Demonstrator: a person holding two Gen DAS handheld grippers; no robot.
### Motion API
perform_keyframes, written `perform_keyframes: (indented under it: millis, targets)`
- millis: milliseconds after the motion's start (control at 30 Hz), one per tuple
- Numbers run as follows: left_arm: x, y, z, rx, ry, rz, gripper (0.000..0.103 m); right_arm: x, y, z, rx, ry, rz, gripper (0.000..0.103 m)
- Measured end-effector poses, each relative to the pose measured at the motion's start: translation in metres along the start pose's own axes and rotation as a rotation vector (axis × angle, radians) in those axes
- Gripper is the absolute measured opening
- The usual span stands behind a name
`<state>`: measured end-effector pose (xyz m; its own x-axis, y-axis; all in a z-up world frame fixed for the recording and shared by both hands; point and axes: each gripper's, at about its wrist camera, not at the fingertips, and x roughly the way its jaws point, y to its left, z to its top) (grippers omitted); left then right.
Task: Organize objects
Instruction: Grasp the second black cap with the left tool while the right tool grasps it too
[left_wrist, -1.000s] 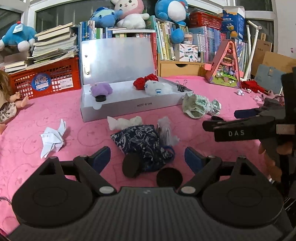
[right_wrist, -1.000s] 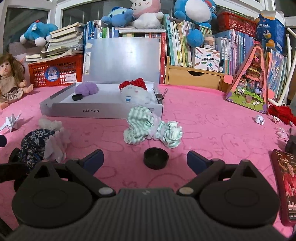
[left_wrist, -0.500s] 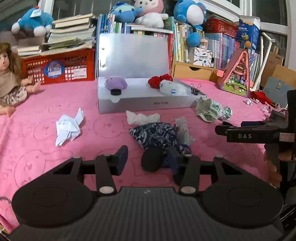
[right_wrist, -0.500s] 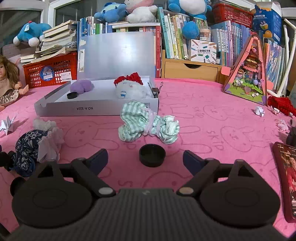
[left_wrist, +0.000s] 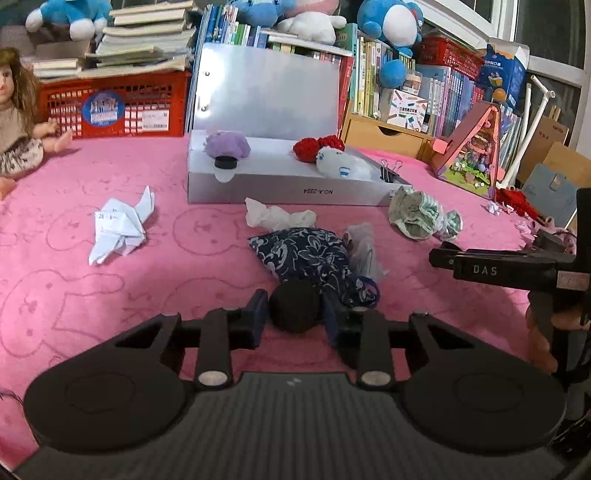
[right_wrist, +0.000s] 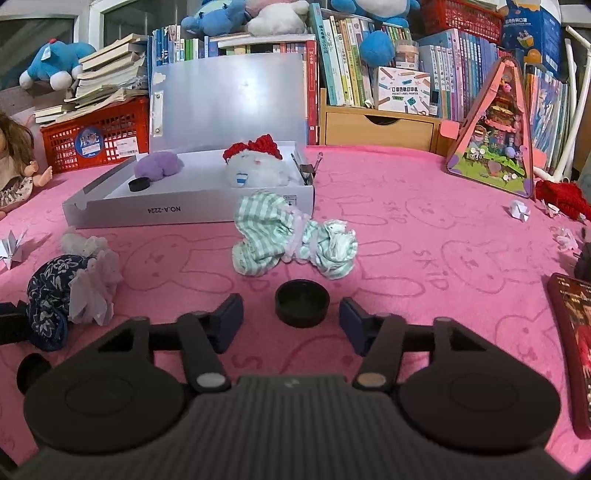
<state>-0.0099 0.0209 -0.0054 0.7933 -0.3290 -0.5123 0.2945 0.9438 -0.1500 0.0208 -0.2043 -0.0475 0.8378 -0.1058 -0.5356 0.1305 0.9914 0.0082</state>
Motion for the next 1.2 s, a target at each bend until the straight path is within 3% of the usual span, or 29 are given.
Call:
perform_keyframes:
  millis: [67, 100, 667, 1200]
  targets:
    - [-0.003, -0.003, 0.000, 0.025, -0.011, 0.003, 0.037, -0.001, 0.001, 0.000, -0.001, -0.007, 0.006, 0.039]
    - [-0.005, -0.004, 0.000, 0.035, -0.016, 0.002, 0.037, -0.002, 0.002, 0.001, -0.002, -0.009, 0.006, 0.036]
    - [-0.008, 0.003, 0.021, 0.038, -0.026, 0.062, 0.037, -0.016, 0.010, 0.009, -0.012, -0.043, 0.049, 0.036]
    - [0.008, 0.015, 0.086, 0.029, -0.120, 0.091, 0.037, -0.016, 0.013, 0.055, 0.003, -0.077, 0.105, 0.036]
